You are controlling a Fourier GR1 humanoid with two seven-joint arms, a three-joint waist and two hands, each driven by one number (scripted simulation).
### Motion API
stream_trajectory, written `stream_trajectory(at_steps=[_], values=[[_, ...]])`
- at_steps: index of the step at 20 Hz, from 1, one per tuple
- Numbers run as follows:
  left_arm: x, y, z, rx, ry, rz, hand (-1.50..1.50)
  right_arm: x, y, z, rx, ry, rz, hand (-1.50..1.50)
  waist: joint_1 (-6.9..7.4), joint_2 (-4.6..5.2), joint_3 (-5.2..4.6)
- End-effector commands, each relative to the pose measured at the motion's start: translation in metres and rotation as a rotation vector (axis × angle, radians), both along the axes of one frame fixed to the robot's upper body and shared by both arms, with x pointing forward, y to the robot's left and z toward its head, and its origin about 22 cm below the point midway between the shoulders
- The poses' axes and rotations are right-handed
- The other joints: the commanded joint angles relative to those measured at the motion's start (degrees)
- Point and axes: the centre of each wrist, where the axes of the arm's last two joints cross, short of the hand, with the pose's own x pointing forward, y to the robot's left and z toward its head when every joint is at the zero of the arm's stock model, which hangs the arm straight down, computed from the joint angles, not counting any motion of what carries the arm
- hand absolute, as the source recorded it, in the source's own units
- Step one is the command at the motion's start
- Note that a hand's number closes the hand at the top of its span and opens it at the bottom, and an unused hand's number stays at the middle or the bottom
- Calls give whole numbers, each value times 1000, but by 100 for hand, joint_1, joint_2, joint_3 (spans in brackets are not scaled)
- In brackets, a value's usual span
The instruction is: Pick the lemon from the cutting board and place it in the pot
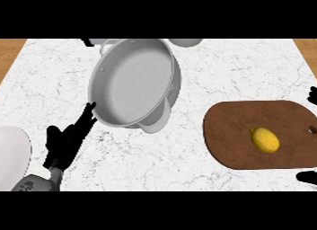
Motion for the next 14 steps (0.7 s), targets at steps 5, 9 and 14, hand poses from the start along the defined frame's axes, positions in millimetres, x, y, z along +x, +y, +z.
stream_trajectory(at_steps=[5,9,14], values=[[6,-8,-1,-5,24,-49,0,27,10,6,-29,275,-37,-150,158,45,-15],[-6,-8,-15,-6,49,-44,0,20,11,0,-170,450,81,-150,152,44,-17],[17,-17,3,-1,39,-33,0,24,11,-32,-288,535,161,-150,101,38,-11]])
